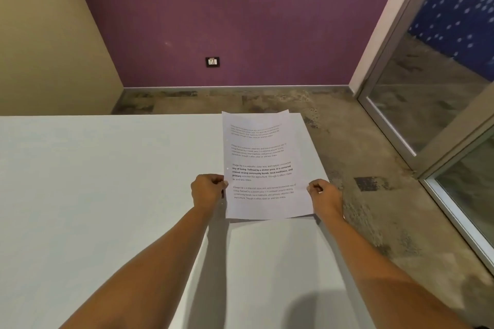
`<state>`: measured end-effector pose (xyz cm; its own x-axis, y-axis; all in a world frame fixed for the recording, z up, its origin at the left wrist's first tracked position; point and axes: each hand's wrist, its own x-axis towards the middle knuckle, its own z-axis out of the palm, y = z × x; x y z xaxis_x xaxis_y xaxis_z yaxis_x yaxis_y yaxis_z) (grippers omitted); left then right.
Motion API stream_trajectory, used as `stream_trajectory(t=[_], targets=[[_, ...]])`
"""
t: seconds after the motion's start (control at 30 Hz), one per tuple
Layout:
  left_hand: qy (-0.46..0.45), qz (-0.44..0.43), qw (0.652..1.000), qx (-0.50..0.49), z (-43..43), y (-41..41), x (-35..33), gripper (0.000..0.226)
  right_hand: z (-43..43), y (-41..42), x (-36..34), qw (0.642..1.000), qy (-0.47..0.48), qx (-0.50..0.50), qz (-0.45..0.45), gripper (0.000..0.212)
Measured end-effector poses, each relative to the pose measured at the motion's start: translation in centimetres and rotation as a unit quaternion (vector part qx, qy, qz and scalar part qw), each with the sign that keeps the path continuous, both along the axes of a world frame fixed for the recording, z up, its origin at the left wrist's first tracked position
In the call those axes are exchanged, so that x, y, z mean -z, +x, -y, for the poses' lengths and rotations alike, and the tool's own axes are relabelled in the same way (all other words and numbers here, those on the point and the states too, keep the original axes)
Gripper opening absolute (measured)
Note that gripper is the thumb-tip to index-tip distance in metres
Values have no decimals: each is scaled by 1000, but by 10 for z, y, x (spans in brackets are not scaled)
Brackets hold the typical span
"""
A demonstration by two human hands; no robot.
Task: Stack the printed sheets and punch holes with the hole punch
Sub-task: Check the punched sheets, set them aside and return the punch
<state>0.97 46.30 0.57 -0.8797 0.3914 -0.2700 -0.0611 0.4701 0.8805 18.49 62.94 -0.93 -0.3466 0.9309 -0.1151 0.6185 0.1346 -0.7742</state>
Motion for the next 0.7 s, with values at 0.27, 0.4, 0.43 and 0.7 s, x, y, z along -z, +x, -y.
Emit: stream_trajectory(t=[0.27,0.4,0.43,0.7], targets=[[-60,-39,997,1,-52,-11,21,22,-42,-6,22,999,11,36,15,18],[-72,-47,996,-1,-62,-11,26,22,-49,-6,26,998,23,47,20,22],[-75,-54,996,3,-68,-12,30,22,-55,-7,30,998,26,50,18,23],[-78,-73,994,31,-70,-15,34,23,-56,-7,31,997,54,56,28,24]])
